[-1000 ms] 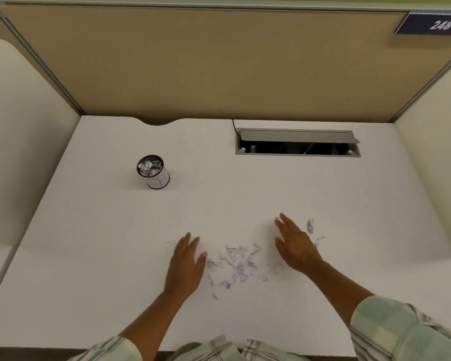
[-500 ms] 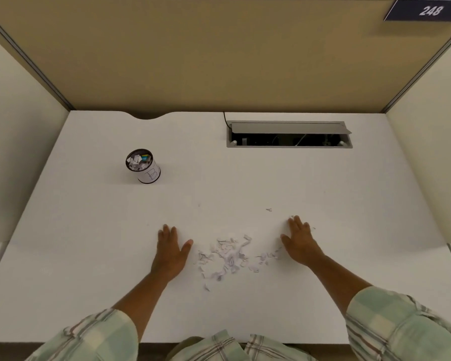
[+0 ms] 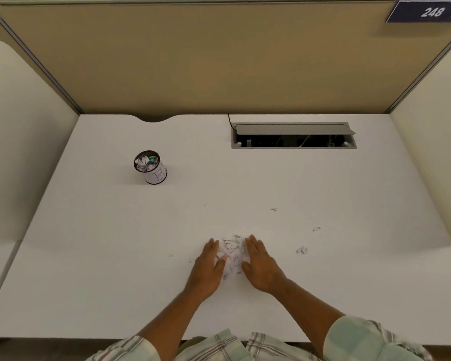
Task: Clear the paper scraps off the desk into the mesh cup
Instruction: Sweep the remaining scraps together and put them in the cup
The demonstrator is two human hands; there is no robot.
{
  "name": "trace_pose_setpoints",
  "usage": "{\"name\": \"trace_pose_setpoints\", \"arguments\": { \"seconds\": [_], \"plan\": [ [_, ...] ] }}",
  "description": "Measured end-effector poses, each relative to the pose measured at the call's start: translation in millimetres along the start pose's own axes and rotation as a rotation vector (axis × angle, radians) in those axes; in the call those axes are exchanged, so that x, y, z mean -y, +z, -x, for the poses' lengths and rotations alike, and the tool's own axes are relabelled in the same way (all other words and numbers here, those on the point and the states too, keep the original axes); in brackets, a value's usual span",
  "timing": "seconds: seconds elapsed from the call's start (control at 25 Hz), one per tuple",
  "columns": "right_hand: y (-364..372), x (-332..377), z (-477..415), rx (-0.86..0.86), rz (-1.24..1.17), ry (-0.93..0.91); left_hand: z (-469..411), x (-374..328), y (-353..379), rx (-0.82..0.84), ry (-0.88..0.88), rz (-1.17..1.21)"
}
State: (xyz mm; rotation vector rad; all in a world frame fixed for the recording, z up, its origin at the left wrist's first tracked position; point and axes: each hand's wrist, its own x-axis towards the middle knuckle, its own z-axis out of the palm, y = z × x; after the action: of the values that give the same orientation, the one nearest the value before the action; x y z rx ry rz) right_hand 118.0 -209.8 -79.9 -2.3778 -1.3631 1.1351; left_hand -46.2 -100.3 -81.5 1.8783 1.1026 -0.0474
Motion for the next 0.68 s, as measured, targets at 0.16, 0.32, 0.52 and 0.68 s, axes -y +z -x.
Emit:
{"name": "trace_pose_setpoints", "arguments": {
  "seconds": [0.16,0.32,0.52,0.68],
  "plan": [
    [-35.8,-29.2,-2.1,-0.224,-0.048,0.094,-7.4,27.3,-42.0,-0.188,-0.003,-0.111],
    [-76.5,-87.8,0.6,-0.307,0.015,0.345,-33.7,54.8,-85.0,-0.157,-0.167,-0.319],
    [-80.5,-123.3,15.9,-0.102,0.033,0.367,-68.3,67.2,-120.6,-0.022,-0.204,-0.436],
    [-46.8,-103.9,27.1,-0.145,-0.024,0.341,-67.7,58.3,-110.5,0.017,-0.192,-0.384]
  ]
}}
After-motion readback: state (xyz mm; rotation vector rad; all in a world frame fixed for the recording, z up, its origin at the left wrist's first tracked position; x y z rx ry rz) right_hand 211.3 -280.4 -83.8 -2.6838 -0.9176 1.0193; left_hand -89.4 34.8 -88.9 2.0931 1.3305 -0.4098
